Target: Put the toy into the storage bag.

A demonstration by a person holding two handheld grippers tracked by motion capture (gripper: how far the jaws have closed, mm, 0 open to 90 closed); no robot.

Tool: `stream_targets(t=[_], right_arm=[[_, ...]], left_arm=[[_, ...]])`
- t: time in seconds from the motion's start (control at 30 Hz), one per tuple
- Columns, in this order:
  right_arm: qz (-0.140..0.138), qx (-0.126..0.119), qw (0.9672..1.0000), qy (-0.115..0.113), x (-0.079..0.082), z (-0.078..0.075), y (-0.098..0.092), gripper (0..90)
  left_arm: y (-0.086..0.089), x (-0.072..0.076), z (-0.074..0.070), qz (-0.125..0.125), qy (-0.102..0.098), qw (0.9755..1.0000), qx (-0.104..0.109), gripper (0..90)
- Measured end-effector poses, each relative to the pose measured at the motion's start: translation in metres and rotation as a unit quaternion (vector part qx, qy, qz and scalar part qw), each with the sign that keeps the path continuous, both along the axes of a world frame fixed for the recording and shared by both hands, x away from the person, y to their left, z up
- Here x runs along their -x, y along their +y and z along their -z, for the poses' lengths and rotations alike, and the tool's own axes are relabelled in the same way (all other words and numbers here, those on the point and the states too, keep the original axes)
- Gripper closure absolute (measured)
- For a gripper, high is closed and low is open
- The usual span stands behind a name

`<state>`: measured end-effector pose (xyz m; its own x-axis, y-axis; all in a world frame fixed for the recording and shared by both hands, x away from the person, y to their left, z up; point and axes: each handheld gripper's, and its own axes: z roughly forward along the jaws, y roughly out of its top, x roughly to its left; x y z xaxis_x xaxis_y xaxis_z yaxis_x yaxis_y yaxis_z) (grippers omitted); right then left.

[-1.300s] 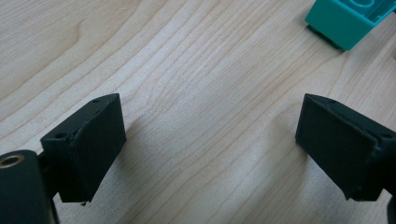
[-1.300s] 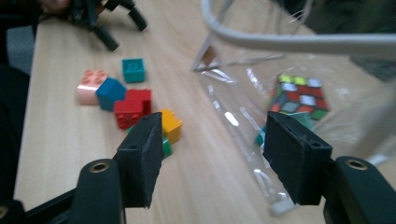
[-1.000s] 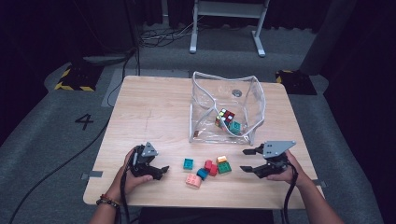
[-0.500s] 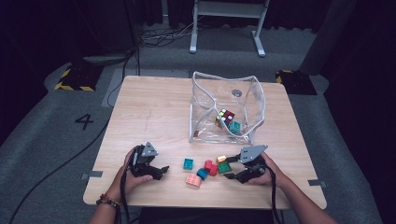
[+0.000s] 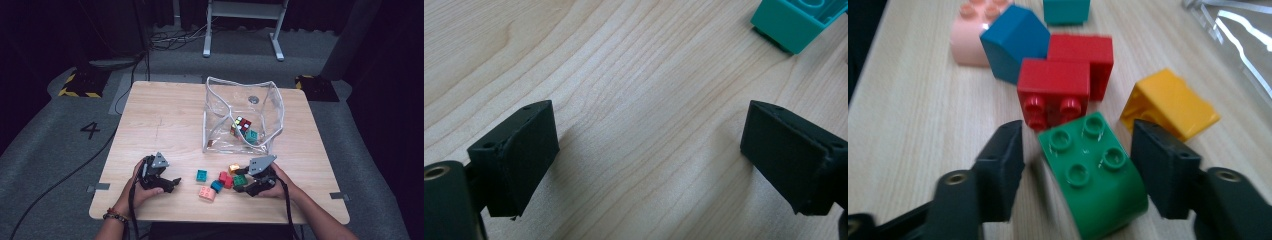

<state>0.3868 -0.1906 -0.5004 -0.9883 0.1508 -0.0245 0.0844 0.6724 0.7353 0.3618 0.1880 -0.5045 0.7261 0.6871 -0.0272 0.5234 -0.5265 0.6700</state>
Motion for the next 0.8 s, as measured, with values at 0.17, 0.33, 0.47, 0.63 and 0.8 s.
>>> stream_targets(t=[0.17, 0.33, 0.47, 0.63, 0.8], right_arm=[[-0.003, -0.002, 1.0, 0.002, 0.002, 0.0, -0.005, 56.7], [0.009, -0.005, 0.9999, 0.002, 0.003, 0.0, -0.012, 59.0], [0.025, -0.008, 0.9996, 0.0, 0.004, -0.002, -0.019, 59.1], [0.065, -0.02, 0.9977, 0.004, 0.004, -0.013, -0.039, 59.1], [0.107, -0.029, 0.9938, -0.009, 0.002, -0.021, -0.06, 59.2]], left_arm=[[0.0, 0.0, 0.0, 0.0, 0.0, 1.0, 0.0, 8.5], [0.0, 0.0, 0.0, 0.0, -0.001, 1.0, 0.0, 8.5], [0.0, 0.0, 0.0, -0.001, 0.001, 1.0, 0.001, 8.5], [0.0, 0.0, 0.0, 0.0, 0.0, 1.0, 0.0, 8.5], [0.0, 0.0, 0.0, -0.001, -0.001, 1.0, 0.0, 8.5]])
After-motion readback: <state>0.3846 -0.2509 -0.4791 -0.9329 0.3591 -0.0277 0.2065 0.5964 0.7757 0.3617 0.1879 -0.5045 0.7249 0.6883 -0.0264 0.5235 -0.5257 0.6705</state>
